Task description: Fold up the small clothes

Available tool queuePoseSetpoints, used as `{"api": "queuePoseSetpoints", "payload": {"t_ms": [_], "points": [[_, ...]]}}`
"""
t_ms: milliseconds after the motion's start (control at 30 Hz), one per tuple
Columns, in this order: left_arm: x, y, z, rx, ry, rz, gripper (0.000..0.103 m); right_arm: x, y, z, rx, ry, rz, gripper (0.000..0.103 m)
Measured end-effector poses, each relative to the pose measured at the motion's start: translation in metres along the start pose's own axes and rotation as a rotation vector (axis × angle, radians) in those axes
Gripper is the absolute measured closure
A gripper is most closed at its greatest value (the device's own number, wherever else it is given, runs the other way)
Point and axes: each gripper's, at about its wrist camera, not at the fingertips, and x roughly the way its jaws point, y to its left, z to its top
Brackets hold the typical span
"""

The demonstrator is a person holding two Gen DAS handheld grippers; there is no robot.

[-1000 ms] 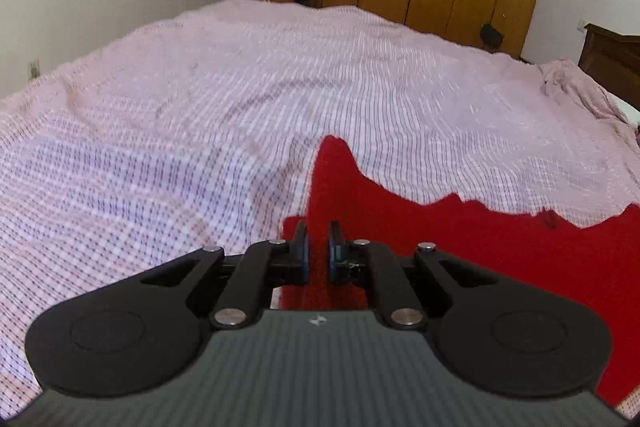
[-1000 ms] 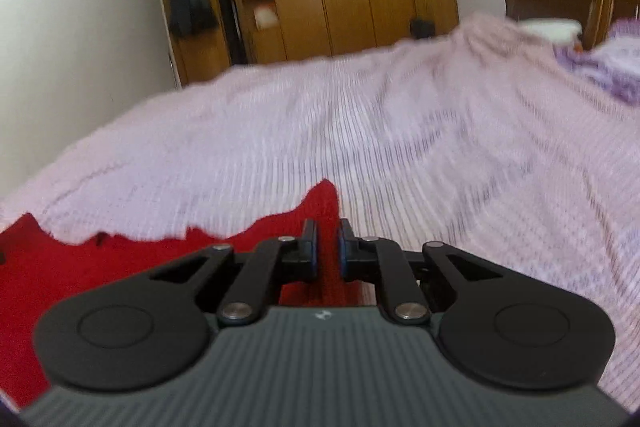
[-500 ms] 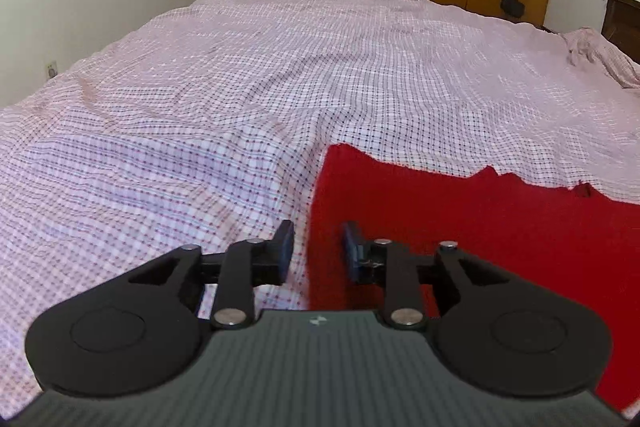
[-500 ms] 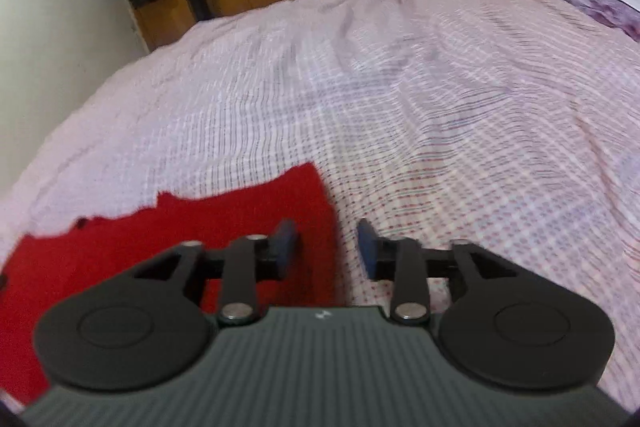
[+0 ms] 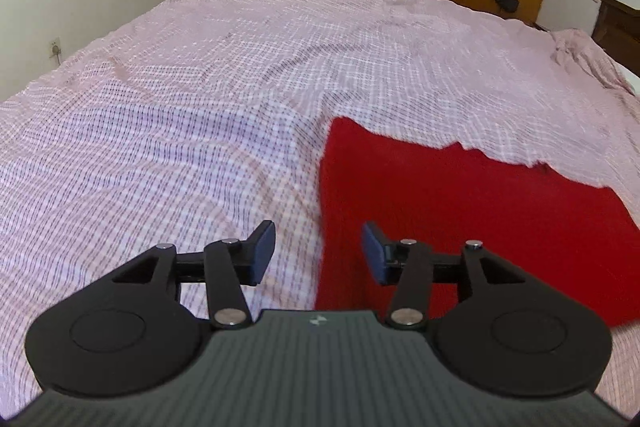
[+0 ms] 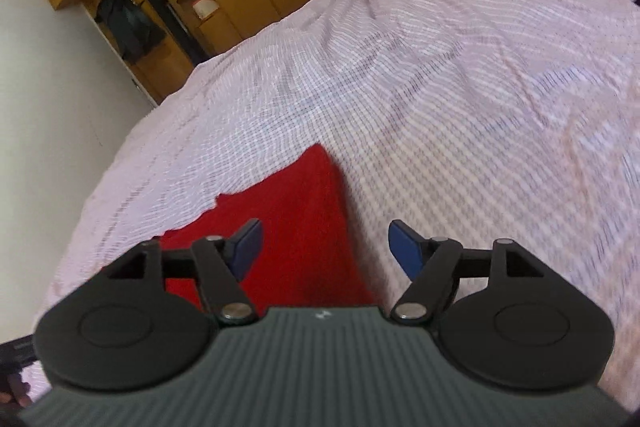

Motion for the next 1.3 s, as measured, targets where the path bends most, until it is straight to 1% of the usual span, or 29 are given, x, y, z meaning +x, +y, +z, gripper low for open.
{"api": "queuePoseSetpoints", "payload": {"t_ms": [100,233,400,500,600,633,700,1000,1067,1100,1133,1167,1200,1233,1300], "points": [[-0.01,-0.003,-0.009,-0.004,0.019,-0.009,0.045,-0.008,0.0,-0.014,0.045,0.004,-0.006,0.031],[-0.016,-0.004,-0.02,-0.018,0.048,-0.033,0.045,-0.011,0.0,-0.032,0.105,0.018,-0.014,0.031],[-0.017,-0.004,-0.034,-0.041,0.084,-0.052,0.045,0.001,-0.005,-0.049,0.207,0.07,0.005,0.031],[-0.013,-0.004,-0.04,-0.057,0.107,-0.053,0.045,0.009,-0.009,-0.057,0.26,0.074,0.031,0.03],[-0.009,-0.002,-0.043,-0.068,0.121,-0.052,0.045,0.016,-0.011,-0.058,0.312,0.038,0.057,0.029],[-0.009,-0.002,-0.043,-0.07,0.124,-0.053,0.045,0.02,-0.012,-0.059,0.331,0.032,0.057,0.025],[-0.007,-0.001,-0.042,-0.075,0.128,-0.054,0.045,0.026,-0.012,-0.059,0.347,0.017,0.066,0.023],[0.0,-0.002,-0.041,-0.066,0.139,-0.052,0.045,0.043,-0.009,-0.066,0.357,-0.1,0.066,0.023],[-0.001,-0.001,-0.04,-0.061,0.135,-0.052,0.045,0.044,-0.011,-0.066,0.378,-0.122,0.07,0.03],[-0.001,-0.001,-0.04,-0.058,0.133,-0.052,0.045,0.044,-0.012,-0.065,0.393,-0.133,0.069,0.042],[-0.002,0.0,-0.04,-0.055,0.131,-0.05,0.045,0.045,-0.015,-0.063,0.404,-0.135,0.066,0.05],[-0.003,0.0,-0.039,-0.053,0.128,-0.049,0.045,0.046,-0.017,-0.062,0.414,-0.133,0.069,0.053],[-0.004,0.001,-0.039,-0.05,0.124,-0.049,0.045,0.046,-0.018,-0.06,0.42,-0.132,0.074,0.06],[-0.005,0.002,-0.038,-0.047,0.12,-0.046,0.045,0.045,-0.019,-0.059,0.416,-0.131,0.079,0.064],[-0.006,0.003,-0.036,-0.039,0.11,-0.036,0.045,0.041,-0.014,-0.055,0.377,-0.147,0.086,0.068]]}}
